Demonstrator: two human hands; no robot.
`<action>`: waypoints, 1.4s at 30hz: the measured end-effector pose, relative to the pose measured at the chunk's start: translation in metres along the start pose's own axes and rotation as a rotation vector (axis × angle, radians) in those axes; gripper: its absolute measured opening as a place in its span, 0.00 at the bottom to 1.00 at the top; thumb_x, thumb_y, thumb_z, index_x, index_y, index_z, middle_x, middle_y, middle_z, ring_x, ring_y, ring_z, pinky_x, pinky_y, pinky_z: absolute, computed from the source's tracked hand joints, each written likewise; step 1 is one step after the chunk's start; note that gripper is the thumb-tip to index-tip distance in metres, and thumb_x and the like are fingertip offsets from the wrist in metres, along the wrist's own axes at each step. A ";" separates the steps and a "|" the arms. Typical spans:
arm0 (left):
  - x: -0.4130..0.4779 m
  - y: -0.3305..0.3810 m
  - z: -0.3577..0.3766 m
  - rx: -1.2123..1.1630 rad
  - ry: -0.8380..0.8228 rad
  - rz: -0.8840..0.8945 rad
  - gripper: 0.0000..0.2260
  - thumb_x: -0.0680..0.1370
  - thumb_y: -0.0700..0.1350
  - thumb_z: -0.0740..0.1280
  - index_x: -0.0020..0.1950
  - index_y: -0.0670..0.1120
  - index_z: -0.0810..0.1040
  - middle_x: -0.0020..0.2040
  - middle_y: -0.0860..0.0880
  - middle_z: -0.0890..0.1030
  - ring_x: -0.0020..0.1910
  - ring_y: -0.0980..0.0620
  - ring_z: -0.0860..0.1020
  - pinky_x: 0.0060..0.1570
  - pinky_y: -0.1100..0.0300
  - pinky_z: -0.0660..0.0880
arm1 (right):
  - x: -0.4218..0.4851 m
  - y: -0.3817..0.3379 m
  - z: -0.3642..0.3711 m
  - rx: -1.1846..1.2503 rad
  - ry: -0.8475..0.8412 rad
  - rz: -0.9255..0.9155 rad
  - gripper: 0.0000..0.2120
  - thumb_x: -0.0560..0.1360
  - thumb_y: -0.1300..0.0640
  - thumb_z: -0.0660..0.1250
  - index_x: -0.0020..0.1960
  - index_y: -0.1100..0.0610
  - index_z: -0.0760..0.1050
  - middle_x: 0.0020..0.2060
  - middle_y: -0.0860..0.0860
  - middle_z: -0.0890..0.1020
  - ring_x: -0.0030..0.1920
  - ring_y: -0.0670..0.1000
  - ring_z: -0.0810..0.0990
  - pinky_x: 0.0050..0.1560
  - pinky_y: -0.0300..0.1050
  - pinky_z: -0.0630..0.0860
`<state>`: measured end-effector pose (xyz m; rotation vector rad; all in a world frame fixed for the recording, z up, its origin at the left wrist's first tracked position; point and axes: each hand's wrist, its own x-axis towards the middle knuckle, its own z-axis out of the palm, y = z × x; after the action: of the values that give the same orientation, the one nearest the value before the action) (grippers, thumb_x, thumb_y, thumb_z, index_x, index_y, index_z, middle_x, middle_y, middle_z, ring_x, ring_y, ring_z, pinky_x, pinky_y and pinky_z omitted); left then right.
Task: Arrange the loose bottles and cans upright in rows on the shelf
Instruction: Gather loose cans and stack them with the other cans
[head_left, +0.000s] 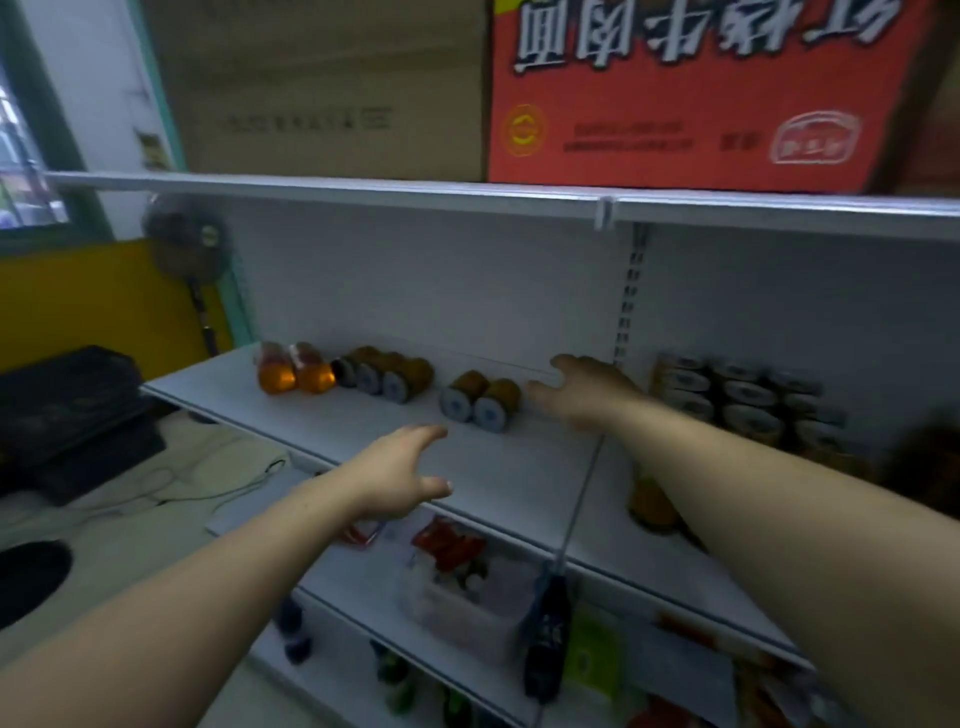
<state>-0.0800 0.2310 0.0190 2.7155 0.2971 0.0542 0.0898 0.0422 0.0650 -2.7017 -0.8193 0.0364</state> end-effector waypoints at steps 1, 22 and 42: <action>-0.002 -0.020 -0.007 0.006 -0.002 -0.024 0.34 0.74 0.57 0.67 0.75 0.52 0.56 0.76 0.50 0.59 0.72 0.50 0.62 0.65 0.57 0.62 | 0.010 -0.019 0.011 0.008 -0.016 -0.013 0.41 0.70 0.27 0.54 0.75 0.51 0.59 0.72 0.54 0.66 0.68 0.58 0.68 0.60 0.49 0.67; 0.160 -0.259 -0.081 -0.054 0.058 -0.307 0.31 0.74 0.55 0.68 0.74 0.53 0.60 0.72 0.47 0.66 0.68 0.47 0.67 0.64 0.54 0.65 | 0.281 -0.178 0.169 0.009 -0.211 -0.147 0.36 0.72 0.30 0.57 0.70 0.54 0.65 0.66 0.57 0.71 0.61 0.58 0.72 0.59 0.55 0.72; 0.302 -0.301 -0.032 0.340 -0.090 0.581 0.31 0.74 0.58 0.62 0.73 0.46 0.60 0.75 0.46 0.57 0.74 0.44 0.52 0.71 0.49 0.52 | 0.221 -0.198 0.238 0.278 0.233 0.355 0.21 0.76 0.50 0.66 0.65 0.57 0.66 0.63 0.58 0.69 0.57 0.60 0.73 0.49 0.48 0.71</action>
<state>0.1520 0.5782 -0.0737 3.0317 -0.5642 0.0475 0.1408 0.3884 -0.0856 -2.4898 -0.2412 -0.0774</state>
